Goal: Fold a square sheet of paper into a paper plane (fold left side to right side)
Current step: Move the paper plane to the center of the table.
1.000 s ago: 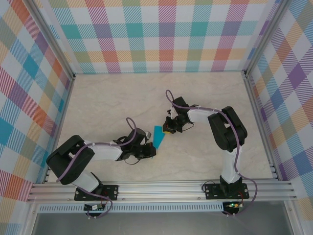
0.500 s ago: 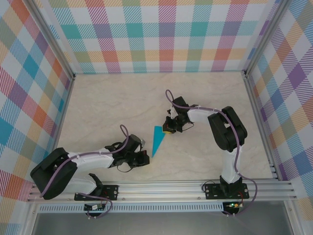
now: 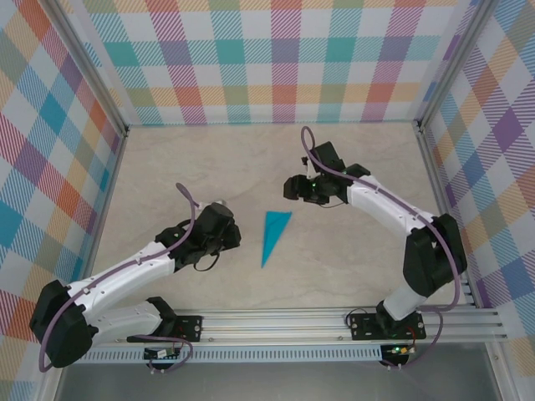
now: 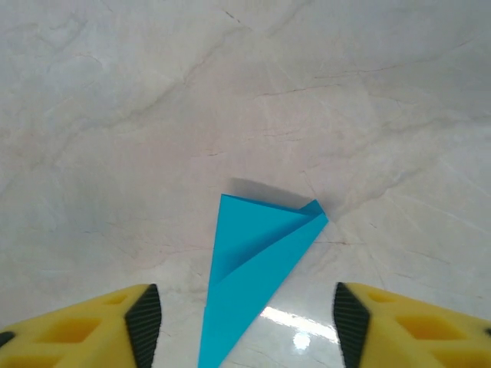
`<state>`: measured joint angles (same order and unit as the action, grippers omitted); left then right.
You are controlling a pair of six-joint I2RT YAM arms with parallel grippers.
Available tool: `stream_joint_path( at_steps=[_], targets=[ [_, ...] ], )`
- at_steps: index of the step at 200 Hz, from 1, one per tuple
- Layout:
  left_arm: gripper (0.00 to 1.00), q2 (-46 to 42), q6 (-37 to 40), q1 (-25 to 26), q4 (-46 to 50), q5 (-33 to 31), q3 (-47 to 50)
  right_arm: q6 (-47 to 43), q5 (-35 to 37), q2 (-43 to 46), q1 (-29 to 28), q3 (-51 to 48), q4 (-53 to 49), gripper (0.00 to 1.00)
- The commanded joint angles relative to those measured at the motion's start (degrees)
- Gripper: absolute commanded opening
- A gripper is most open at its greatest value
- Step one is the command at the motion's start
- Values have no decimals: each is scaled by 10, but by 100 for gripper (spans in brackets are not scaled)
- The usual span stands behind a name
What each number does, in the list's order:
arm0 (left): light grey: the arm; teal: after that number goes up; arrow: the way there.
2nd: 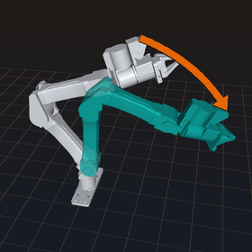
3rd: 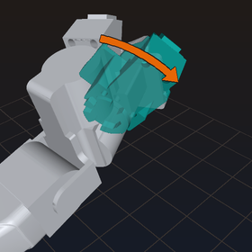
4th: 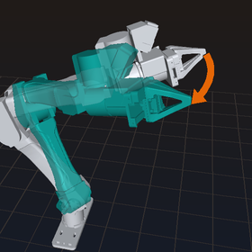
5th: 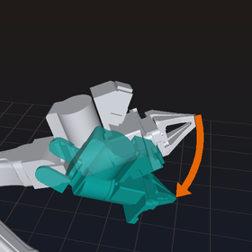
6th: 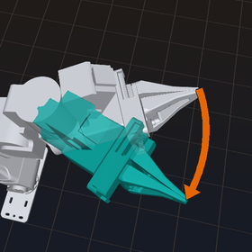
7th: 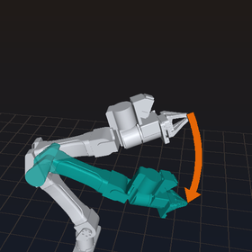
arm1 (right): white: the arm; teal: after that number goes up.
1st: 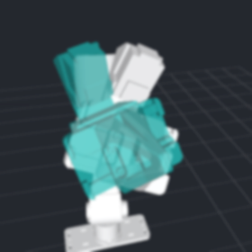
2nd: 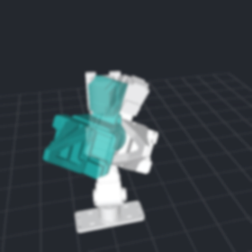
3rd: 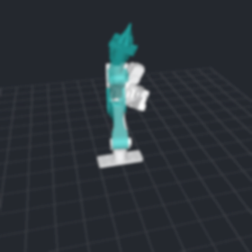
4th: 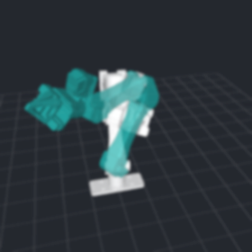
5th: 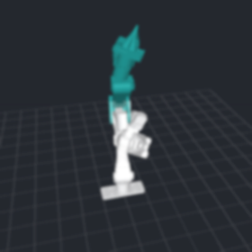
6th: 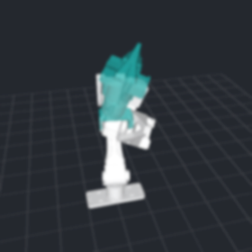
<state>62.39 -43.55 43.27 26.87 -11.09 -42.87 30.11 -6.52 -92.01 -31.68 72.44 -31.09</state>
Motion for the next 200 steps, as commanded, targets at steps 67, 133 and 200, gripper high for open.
stream_joint_path(
  at_steps=[67,133,200],
  targets=[
    [24,-52,-65,-8,49,-155,38,108,117,-130,-143,14,-33,81],
    [26,-66,-63,-9,56,-157,44,113,130,-155,-146,14,-38,51],
    [27,-62,-60,-9,57,-154,39,88,61,-60,-145,-35,13,0]
  ],
)
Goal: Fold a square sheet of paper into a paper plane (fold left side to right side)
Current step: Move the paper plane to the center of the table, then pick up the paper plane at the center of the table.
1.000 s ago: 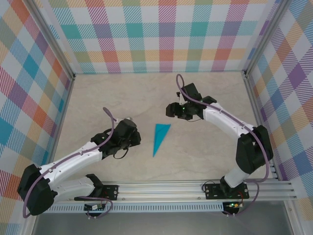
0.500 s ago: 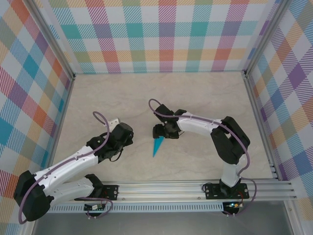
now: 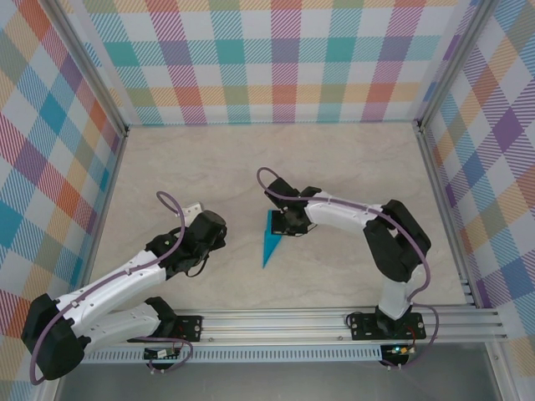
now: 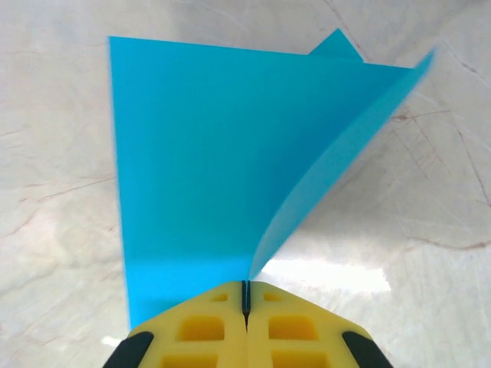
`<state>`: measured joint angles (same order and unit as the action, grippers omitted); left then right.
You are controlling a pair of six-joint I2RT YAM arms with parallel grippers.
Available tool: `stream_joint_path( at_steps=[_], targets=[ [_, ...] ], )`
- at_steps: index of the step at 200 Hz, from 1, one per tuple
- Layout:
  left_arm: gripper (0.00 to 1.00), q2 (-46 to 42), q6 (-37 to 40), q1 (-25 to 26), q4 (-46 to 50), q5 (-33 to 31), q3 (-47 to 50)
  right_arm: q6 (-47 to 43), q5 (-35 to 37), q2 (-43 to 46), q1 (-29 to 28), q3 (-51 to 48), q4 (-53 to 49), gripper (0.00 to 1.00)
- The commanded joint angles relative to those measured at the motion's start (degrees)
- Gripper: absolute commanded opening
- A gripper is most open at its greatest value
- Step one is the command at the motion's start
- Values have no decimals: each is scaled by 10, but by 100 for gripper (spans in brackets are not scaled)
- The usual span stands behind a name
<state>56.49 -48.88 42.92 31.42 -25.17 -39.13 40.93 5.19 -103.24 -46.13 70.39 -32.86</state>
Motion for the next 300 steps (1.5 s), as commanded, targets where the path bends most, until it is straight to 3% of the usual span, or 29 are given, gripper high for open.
stream_joint_path(
  at_steps=[1,59,85,105,129,141,153,171,216,226,264,300],
  targets=[
    [27,-3,-7,-5,12,-12,1,-21,-60,53,-1,-15,33,0],
    [27,-3,-6,-5,26,-23,-7,-53,-212,165,30,-113,135,0],
    [27,-2,-6,-5,31,-21,-11,-35,-287,161,85,-205,212,0],
    [28,-1,-7,-5,34,-19,-11,-69,-305,127,121,-229,216,0],
    [28,-1,-7,-5,35,-11,-14,-116,-291,96,169,-230,177,0],
    [29,-1,-5,-5,38,-9,-18,-125,-265,110,187,-227,153,12],
    [29,-1,-5,-5,39,-10,-19,-140,-223,132,191,-212,106,31],
    [30,-2,-2,-5,37,-12,-18,-159,-175,157,189,-173,17,41],
    [34,-2,12,-5,26,-12,-18,-150,-130,228,151,-146,-91,46],
    [38,-3,18,-5,18,-8,-15,-139,-131,230,131,-148,-96,46],
    [79,-8,21,-5,3,-9,-8,-88,-118,210,53,-163,-74,49],
    [93,-8,24,-5,0,-5,-8,-86,-99,156,23,-140,-71,51]
  ],
)
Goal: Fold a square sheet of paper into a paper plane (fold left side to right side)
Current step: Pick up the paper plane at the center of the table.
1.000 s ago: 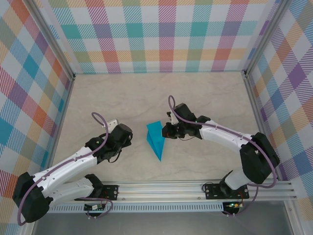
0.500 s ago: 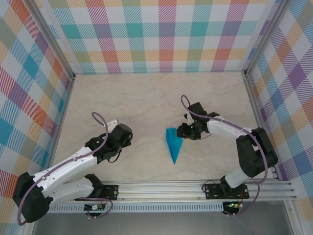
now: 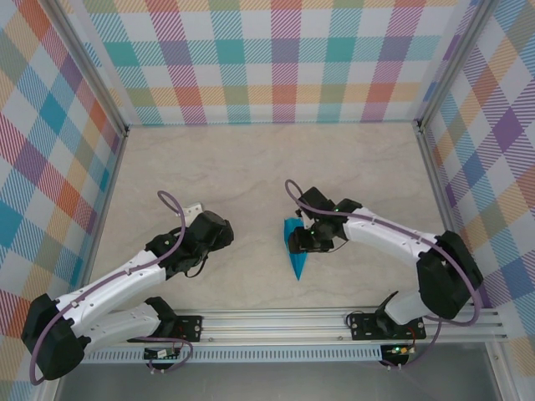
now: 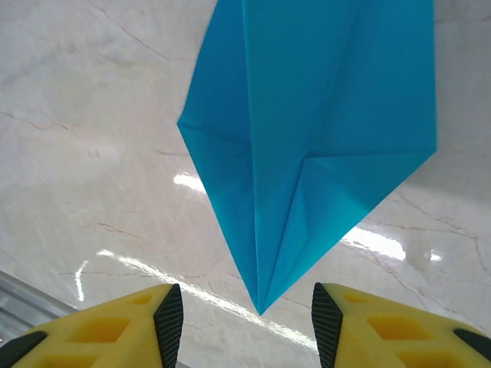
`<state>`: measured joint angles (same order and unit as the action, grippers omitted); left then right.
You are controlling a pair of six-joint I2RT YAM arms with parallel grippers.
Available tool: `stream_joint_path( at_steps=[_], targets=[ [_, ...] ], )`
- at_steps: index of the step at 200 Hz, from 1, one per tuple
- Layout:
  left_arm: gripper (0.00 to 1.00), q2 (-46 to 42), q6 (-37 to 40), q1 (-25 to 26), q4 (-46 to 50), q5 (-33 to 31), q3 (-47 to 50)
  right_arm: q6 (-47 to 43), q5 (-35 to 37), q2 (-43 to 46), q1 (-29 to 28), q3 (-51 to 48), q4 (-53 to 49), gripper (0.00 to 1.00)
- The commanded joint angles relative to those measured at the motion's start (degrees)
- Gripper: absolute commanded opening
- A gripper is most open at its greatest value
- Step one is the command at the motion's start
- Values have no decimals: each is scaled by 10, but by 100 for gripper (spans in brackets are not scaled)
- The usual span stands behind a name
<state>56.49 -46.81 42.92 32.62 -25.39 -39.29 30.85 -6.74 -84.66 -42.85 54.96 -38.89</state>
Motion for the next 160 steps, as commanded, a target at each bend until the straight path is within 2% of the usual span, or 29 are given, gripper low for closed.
stream_joint_path(
  at_steps=[1,38,78,160],
  targets=[
    [93,-8,4,-5,-12,-3,-6,15,21,-32,-10,15,-10,52],
    [95,-6,9,-5,-15,1,-6,18,34,-59,-14,20,-10,55],
    [96,4,10,-5,-15,2,-9,15,28,-81,-22,30,2,54],
    [96,6,11,-5,-11,3,-10,16,61,-129,-32,59,-16,40]
  ],
)
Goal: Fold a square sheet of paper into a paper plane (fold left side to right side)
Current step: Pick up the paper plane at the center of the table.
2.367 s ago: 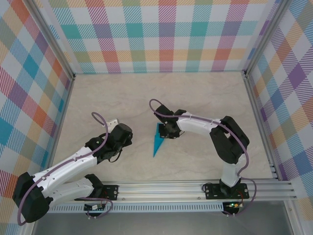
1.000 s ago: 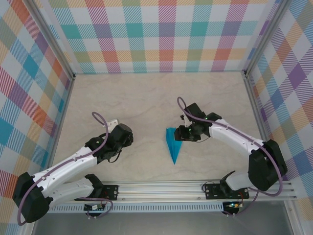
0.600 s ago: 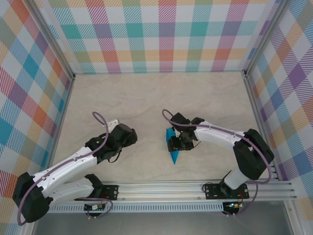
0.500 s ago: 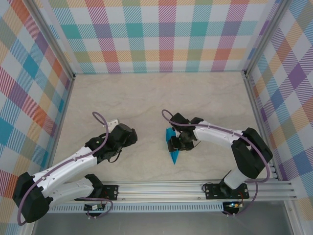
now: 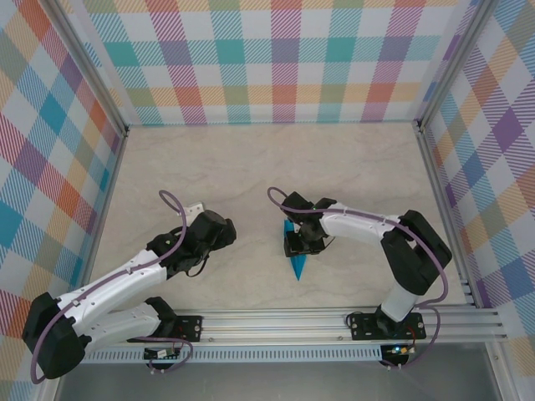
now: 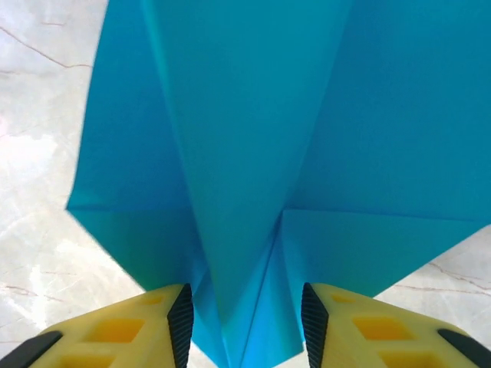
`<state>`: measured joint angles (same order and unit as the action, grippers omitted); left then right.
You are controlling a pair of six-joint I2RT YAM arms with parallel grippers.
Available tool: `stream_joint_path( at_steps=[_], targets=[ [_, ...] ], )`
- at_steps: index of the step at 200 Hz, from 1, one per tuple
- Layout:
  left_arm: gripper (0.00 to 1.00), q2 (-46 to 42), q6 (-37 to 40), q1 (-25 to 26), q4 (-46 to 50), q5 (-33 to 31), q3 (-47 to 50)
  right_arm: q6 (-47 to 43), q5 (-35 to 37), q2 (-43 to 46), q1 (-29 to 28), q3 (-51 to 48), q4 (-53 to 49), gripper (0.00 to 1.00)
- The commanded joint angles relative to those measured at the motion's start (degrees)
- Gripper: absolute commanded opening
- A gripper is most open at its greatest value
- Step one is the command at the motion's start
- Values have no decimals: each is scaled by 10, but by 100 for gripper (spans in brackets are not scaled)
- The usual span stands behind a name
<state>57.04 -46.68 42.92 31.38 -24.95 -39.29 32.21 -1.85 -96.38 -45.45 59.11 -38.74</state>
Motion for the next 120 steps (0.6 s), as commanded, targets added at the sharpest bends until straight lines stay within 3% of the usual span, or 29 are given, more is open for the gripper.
stream_joint_path(
  at_steps=[1,47,63,89,120],
  targets=[
    [96,0,9,-5,2,-2,-10,3,12,-13,-6,18,-17,40],
    [96,-2,9,-5,6,-3,-10,8,7,-39,-10,19,0,34],
    [96,-6,13,-5,9,-1,-11,11,15,-49,-10,27,-4,27],
    [98,-14,49,-5,0,27,-15,-5,30,-48,3,70,-31,5],
    [100,-6,98,-5,-5,82,-37,-57,62,-81,48,186,-110,3]
  ],
)
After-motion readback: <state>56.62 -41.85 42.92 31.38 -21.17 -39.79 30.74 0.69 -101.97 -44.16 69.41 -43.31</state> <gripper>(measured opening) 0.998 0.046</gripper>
